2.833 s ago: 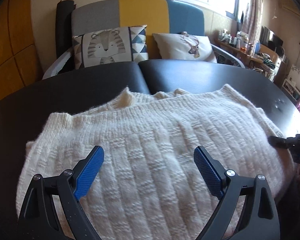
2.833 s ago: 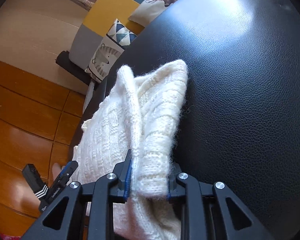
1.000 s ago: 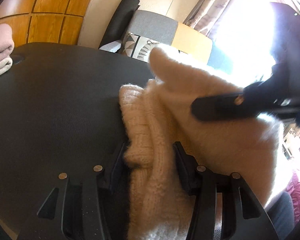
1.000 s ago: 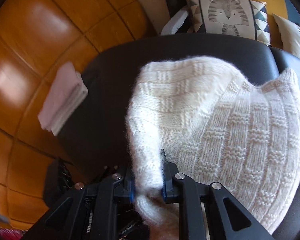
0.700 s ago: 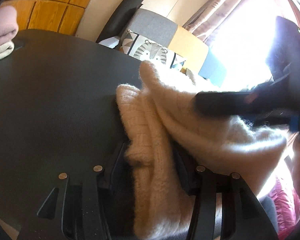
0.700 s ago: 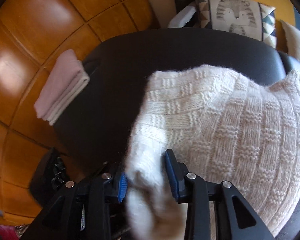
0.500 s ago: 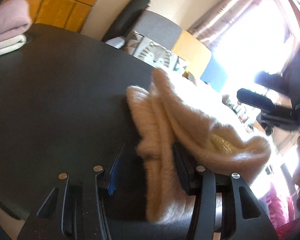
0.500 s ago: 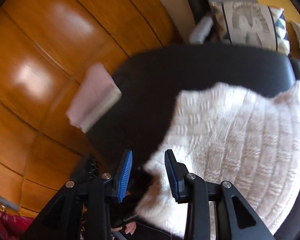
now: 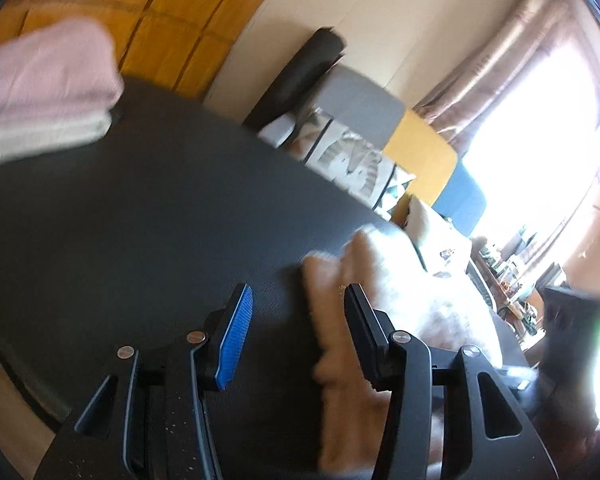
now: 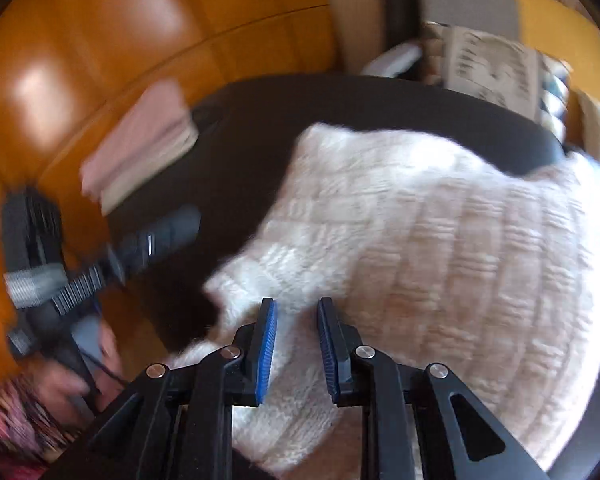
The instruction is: Fold clothes
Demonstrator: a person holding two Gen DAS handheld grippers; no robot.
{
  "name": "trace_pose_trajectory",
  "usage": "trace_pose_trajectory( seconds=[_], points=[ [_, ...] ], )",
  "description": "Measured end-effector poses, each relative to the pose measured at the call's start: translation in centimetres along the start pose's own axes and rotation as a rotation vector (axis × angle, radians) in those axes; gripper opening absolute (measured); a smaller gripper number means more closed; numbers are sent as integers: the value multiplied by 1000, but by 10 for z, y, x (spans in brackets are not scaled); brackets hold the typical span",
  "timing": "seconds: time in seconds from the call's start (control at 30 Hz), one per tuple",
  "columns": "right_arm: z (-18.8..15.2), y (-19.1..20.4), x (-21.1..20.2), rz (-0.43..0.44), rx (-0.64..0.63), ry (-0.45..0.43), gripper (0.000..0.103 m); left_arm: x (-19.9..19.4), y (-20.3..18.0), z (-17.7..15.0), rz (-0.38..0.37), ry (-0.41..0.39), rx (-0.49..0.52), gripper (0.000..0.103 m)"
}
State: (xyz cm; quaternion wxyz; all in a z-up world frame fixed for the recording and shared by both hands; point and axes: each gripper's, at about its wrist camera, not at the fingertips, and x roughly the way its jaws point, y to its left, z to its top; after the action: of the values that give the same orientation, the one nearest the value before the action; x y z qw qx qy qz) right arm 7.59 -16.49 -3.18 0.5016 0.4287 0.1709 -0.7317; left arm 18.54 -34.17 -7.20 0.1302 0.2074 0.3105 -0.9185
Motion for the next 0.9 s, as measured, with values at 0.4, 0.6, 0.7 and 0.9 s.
trace_pose_trajectory(
  seconds=[0.4, 0.6, 0.7, 0.9],
  points=[
    [-30, -31, -83, -78, 50, -293, 26, 27, -75, 25, -69, -39, 153, 51],
    [-33, -118, -80, -199, 414, -268, 28, 52, -105, 4, -18, 54, 346, 51],
    [-17, -112, -65, -208, 320, -248, 29, 62, -94, -7, 43, 111, 336, 51],
    [4, -65, -36, -182, -9, -144, 29, 55, -63, -20, 73, 110, 267, 51]
  ],
)
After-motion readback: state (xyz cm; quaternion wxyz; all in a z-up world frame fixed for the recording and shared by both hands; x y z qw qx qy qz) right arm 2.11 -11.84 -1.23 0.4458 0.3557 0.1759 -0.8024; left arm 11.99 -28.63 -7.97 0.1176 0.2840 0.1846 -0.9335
